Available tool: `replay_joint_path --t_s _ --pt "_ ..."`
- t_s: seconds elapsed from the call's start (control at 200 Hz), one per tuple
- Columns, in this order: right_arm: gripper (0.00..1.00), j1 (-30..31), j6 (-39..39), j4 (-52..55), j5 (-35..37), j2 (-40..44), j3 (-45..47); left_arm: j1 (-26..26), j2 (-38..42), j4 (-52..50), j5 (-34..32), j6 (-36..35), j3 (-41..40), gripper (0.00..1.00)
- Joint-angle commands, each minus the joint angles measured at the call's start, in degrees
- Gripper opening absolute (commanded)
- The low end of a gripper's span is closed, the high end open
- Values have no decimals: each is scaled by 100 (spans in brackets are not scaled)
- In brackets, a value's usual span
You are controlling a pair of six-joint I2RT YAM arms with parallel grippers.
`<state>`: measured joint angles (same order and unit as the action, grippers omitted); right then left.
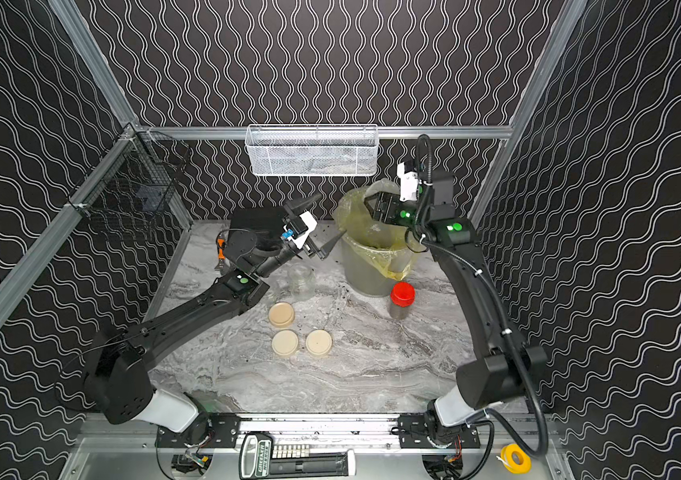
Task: Empty moldy tea leaves from jars
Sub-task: Pour the moldy tea leaves from the jar into the trash bin, then place the jar at the center of the board.
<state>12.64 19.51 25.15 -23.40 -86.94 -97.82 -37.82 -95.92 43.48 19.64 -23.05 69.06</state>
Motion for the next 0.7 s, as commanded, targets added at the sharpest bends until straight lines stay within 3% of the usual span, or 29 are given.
replay_joint_path --t_s 0.0,0.295,0.696 --pt "11 -48 1094 -1622 -1242 408 474 10 39 -5 538 -387 207 99" --pt "11 59 2450 -3271 -2551 1245 1572 0 -53 -628 1344 -1124 872 99" --pt "12 1023 2148 -3199 -2532 1494 1728 -125 -203 -507 1049 -1195 1039 99"
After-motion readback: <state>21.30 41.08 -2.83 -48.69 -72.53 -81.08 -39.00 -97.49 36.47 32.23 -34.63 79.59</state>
